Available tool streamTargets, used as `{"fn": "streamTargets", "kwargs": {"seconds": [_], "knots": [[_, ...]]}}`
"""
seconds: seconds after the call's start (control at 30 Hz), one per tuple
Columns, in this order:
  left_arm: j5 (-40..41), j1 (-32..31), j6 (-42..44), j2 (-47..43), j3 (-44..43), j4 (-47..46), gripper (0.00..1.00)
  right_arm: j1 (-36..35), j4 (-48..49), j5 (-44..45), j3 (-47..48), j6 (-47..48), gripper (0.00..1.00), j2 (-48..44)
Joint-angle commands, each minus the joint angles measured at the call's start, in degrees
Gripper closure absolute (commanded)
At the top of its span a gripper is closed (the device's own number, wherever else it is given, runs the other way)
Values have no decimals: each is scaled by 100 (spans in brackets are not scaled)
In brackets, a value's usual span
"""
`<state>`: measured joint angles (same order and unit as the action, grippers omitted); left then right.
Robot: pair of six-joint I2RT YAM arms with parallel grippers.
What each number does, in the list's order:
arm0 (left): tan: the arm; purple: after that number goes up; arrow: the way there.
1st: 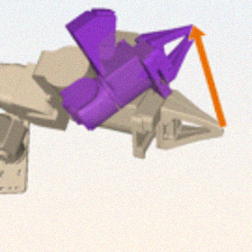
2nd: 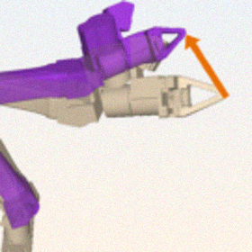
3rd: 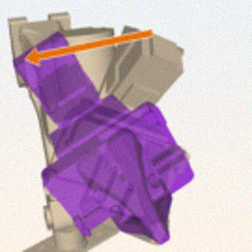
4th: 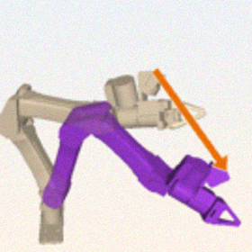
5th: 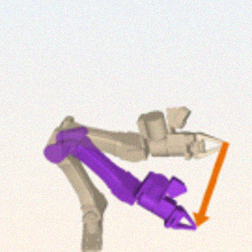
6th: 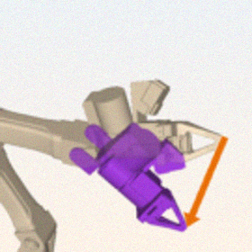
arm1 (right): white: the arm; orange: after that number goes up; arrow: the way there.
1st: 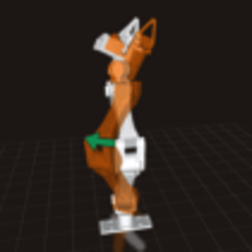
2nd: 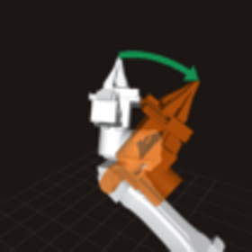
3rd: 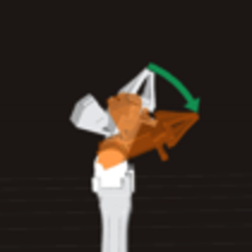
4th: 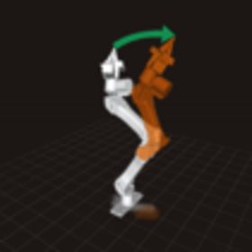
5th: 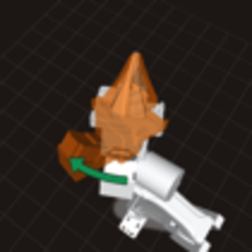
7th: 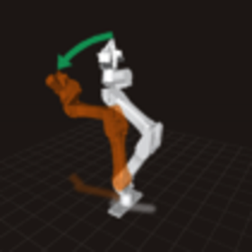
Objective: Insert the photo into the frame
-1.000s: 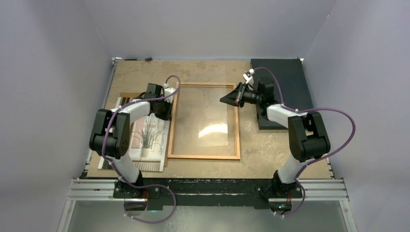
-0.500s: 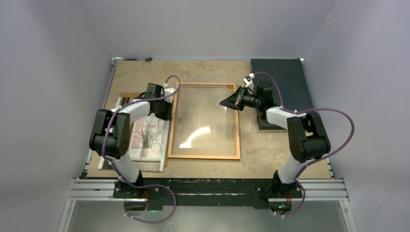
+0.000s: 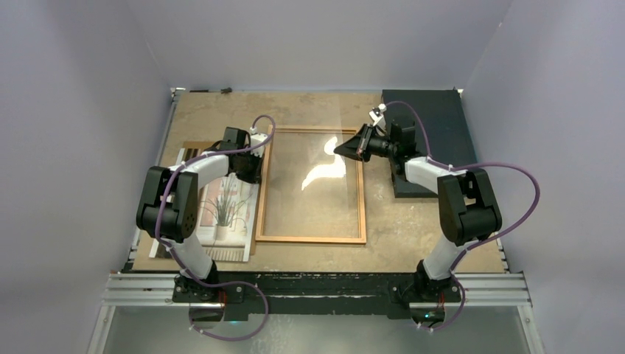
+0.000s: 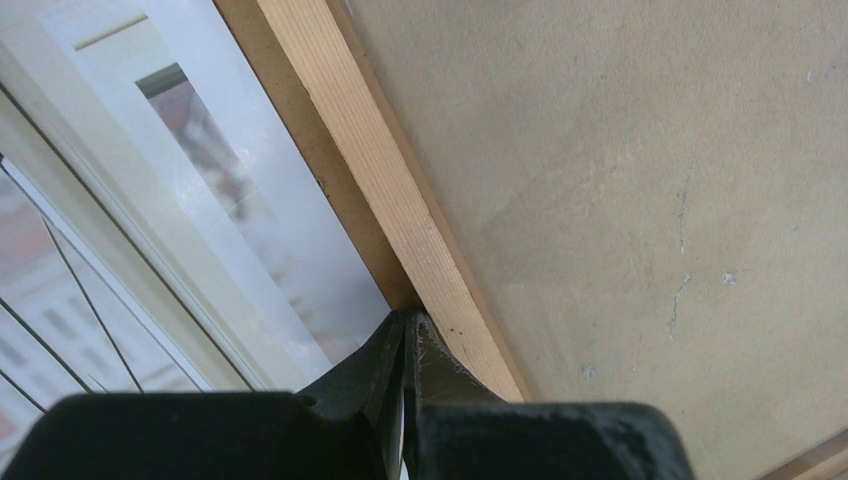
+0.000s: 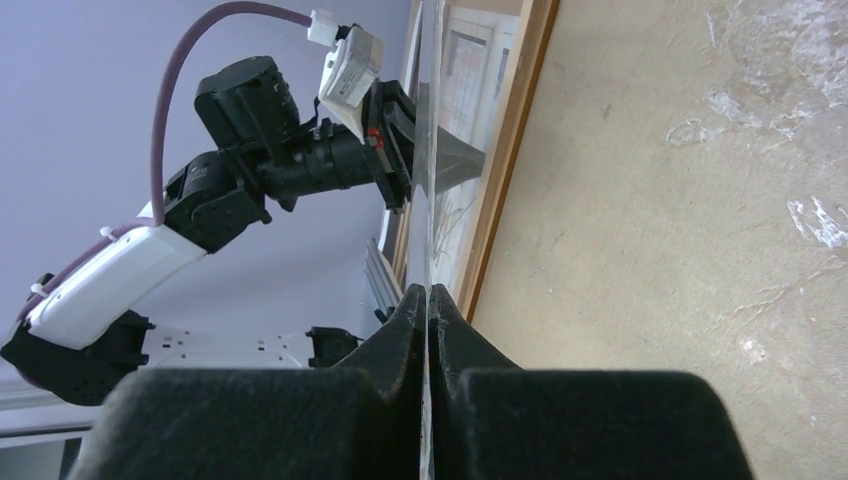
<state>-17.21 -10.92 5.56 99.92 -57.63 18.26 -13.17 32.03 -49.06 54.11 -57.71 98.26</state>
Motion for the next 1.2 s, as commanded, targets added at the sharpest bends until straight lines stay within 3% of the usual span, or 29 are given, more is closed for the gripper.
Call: {"fn": "streamTargets", "kwargs": {"seconds": [0.0,0.43,1.17], "knots": [[-70,-52,67,60,59,224,100,-96,-45,49,-72,277,100,45],[-80,-61,38,25,128,198,100,-91,-1298,884,103,1272,100,-98],[-75,-56,25,-114,270,149,100,-92,-1575,1249,20,1295,100,-246]]}}
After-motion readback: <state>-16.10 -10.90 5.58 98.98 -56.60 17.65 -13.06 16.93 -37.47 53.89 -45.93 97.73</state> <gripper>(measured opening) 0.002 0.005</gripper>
